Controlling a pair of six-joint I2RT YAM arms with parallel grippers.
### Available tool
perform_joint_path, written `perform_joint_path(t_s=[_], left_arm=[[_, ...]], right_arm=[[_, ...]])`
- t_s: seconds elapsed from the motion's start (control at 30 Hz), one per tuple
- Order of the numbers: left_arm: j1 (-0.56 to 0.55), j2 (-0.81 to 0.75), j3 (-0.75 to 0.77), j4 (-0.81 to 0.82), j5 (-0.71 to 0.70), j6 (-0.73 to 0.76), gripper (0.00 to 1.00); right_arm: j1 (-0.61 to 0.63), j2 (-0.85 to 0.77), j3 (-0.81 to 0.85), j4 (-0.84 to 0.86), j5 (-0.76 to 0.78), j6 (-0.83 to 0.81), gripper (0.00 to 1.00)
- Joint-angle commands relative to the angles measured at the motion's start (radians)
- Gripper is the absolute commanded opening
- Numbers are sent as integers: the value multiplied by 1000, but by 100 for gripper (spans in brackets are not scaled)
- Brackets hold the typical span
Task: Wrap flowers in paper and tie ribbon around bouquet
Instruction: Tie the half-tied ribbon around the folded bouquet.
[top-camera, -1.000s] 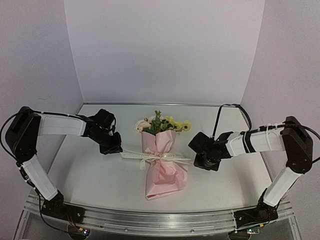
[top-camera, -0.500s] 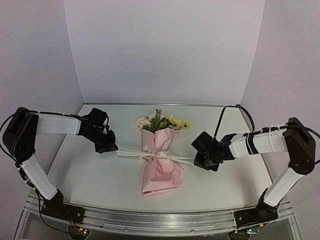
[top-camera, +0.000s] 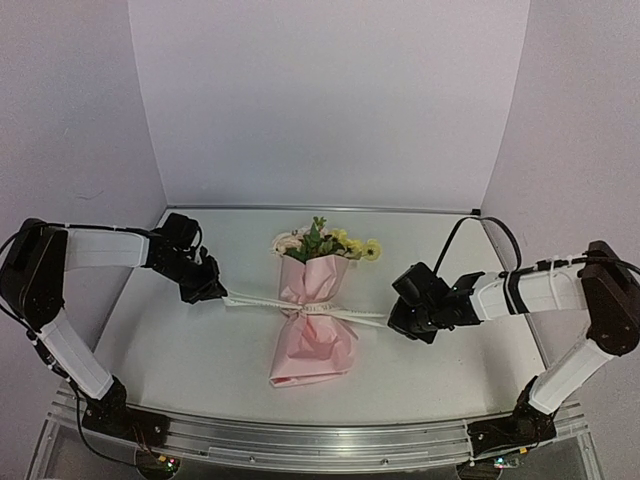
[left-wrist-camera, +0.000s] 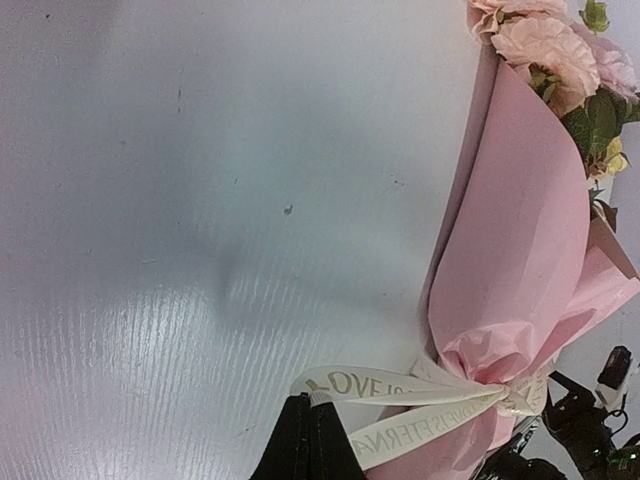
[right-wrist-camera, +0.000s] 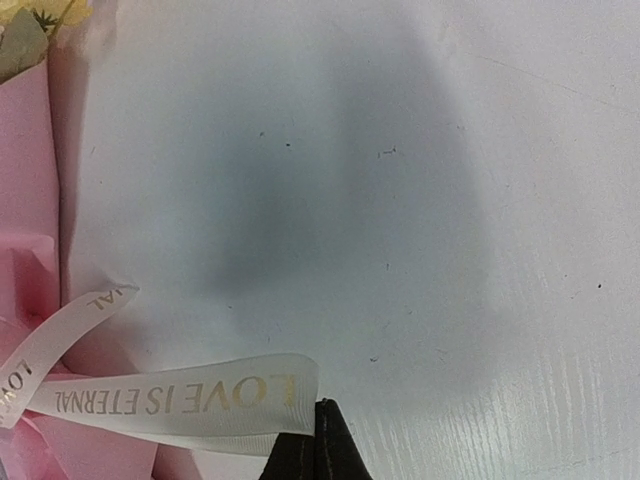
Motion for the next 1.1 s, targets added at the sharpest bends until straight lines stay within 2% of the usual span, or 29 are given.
perform_joint_path(t_s=[0.0,0.23,0.57,0.6,0.67,0.73,0.83,0.9,0.97,1.07], left_arm=[[94,-67,4,-55,-202,29,0],[75,-105,-26,-34,-171,54,0],[-69,-153,-138,16,-205,15,0],[-72,-161,-155,21,-206,15,0],[-73,-181,-175,27,-205,18,2],[-74,-213,-190,33,-209,26,12],[-73,-238,-188,33,-212,40,19],[-73,-256,-183,35,-203,45,31],[-74,-287,-177,36,-199,48,39],[-72,-340,-155,20,-210,56,57]], right_arm=[[-53,-36,-58,-246,150,2,0],[-41,-39,-38,-226,133,-30,0],[38,-31,-6,-221,141,-28,0],[42,-38,-12,-218,140,-28,2],[57,-60,-18,-216,146,-30,15],[73,-82,-15,-215,145,-39,19],[89,-115,-4,-215,141,-58,31],[91,-134,3,-216,133,-66,36],[94,-169,5,-221,134,-77,40],[94,-225,16,-238,157,-106,56]])
